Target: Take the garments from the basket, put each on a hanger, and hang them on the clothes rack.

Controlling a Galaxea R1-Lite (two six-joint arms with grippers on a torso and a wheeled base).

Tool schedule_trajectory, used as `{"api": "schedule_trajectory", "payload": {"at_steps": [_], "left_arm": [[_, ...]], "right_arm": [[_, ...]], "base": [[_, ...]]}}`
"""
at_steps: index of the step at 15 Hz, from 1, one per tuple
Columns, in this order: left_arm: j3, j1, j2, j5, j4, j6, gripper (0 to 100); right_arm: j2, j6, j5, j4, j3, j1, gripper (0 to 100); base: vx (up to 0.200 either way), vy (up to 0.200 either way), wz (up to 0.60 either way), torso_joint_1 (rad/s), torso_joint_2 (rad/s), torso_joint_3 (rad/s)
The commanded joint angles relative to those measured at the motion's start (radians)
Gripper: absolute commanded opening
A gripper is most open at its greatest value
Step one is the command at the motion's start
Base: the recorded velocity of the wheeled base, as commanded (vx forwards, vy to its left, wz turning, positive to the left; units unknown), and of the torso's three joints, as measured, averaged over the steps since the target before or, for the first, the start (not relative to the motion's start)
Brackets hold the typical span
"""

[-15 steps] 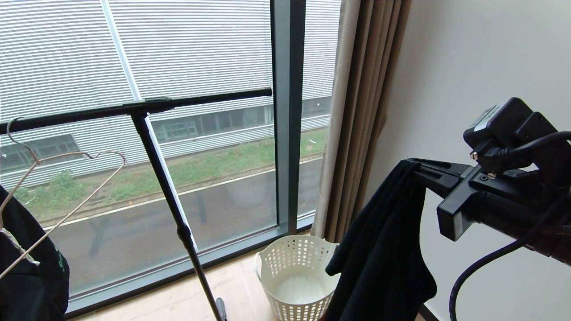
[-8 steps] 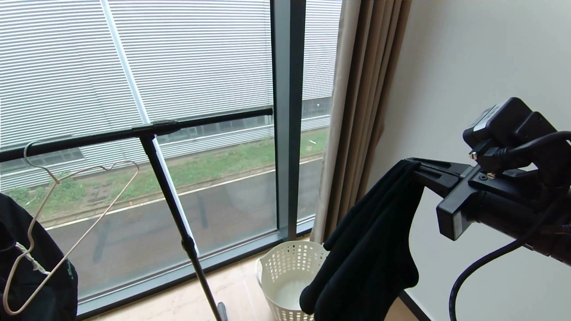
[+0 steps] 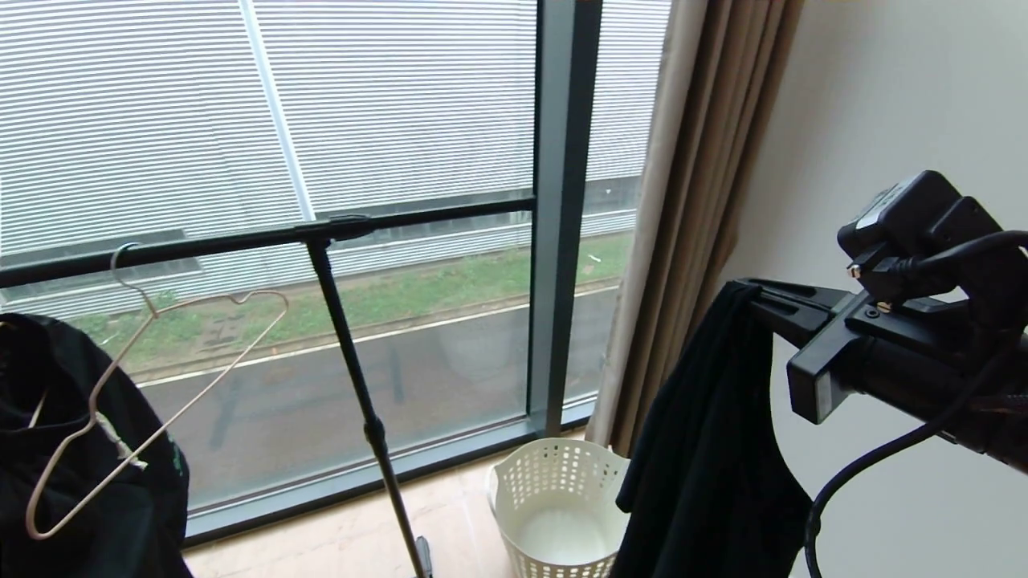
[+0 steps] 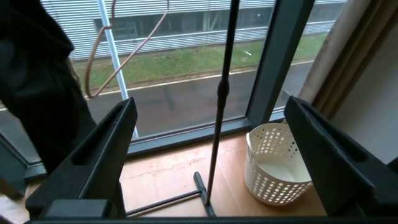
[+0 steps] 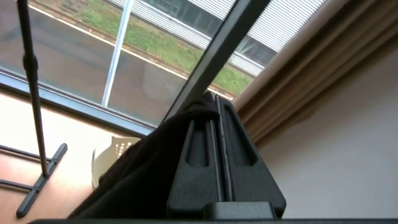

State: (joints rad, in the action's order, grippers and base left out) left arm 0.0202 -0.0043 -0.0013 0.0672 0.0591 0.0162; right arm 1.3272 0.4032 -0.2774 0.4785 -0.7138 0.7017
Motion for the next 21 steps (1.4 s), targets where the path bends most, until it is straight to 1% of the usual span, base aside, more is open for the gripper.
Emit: {"api": "schedule_trajectory", "payload": {"at_steps": [1, 6, 10, 21], "left_arm": [[0.000, 0.000, 0.001, 0.000, -0.001, 0.001, 100], [0.000, 0.000, 0.001, -0.001, -0.001, 0.002, 100], [0.000, 0.000, 0.001, -0.001, -0.001, 0.004, 100], [0.000, 0.000, 0.001, 0.000, -0.001, 0.004, 100]], "right_arm": [[0.001, 0.000, 0.001, 0.003, -0.001, -0.001, 0], [0.001, 0.000, 0.001, 0.003, -0.001, -0.002, 0], [0.003, 0.000, 0.003, 0.003, -0.001, -0.002, 0], [0.003, 0.000, 0.003, 0.003, 0.005, -0.002, 0]], "base": [[0.000, 0.000, 0.60, 0.017, 0.01, -0.007], [0.000, 0.000, 0.60, 0.003, 0.00, 0.005], [-0.200, 0.000, 0.00, 0.002, 0.00, -0.002], [0.000, 0.200, 0.00, -0.002, 0.00, 0.002]]}}
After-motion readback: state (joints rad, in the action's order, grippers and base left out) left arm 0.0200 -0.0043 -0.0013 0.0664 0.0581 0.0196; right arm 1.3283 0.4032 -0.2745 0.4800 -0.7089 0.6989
